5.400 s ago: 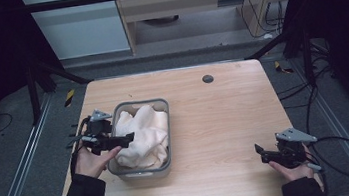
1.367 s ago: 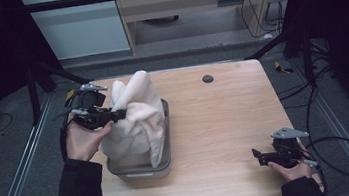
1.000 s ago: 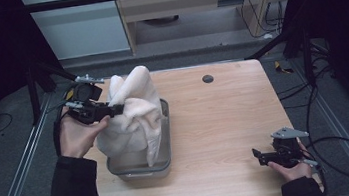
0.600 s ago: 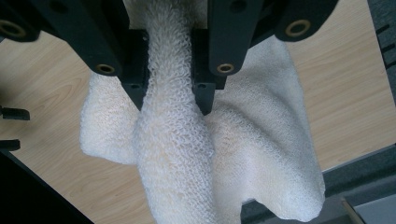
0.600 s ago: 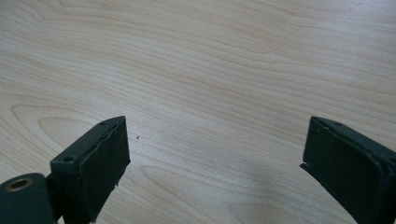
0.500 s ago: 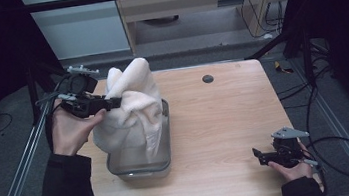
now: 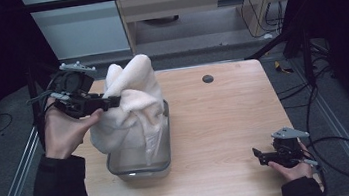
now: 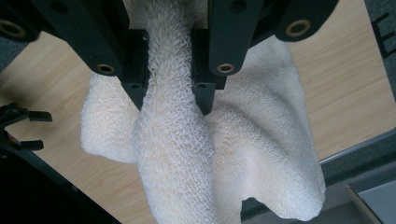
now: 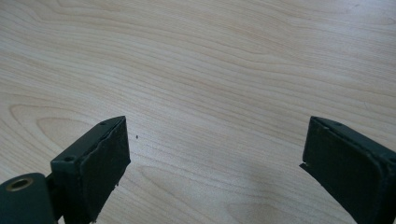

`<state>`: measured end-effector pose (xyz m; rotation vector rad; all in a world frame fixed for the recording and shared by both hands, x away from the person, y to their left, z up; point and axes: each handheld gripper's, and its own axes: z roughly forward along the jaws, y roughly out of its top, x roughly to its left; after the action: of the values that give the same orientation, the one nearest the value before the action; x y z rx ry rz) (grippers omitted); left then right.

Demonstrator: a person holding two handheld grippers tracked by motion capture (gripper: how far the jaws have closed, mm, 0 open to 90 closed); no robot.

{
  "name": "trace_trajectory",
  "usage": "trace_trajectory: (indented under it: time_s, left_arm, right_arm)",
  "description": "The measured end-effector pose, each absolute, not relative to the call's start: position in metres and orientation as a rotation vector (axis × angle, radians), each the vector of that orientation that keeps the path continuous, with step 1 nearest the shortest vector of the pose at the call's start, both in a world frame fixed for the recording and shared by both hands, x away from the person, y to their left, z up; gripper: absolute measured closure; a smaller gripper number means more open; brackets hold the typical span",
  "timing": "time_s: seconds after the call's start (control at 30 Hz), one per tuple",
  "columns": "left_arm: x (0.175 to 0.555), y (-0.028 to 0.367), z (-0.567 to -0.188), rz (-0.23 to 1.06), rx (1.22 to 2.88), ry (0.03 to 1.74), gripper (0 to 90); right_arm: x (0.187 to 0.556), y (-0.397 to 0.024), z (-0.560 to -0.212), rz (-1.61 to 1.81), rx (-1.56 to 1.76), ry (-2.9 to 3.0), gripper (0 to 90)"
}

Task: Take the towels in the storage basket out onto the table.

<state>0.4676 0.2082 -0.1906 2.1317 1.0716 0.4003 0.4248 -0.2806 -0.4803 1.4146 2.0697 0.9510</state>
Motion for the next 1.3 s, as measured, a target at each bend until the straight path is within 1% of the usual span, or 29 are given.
trace_trajectory:
  time_s: [0.5,0.8,1.3]
  left_arm:
    - [0.464,0.179,-0.175,0.38,2.175,1.003,73.7]
    - [0.462,0.152,-0.167,0.377,2.209,0.942,73.7]
    - [0.469,0.107,-0.178,0.343,2.252,0.865,73.7]
  right_arm:
    - [0.424,-0.282,-0.479,0.955,1.419,2.064,7.3]
    - [0.424,-0.285,-0.48,0.964,1.415,2.049,7.5]
    - [0.423,-0.295,-0.481,0.961,1.429,2.004,8.2]
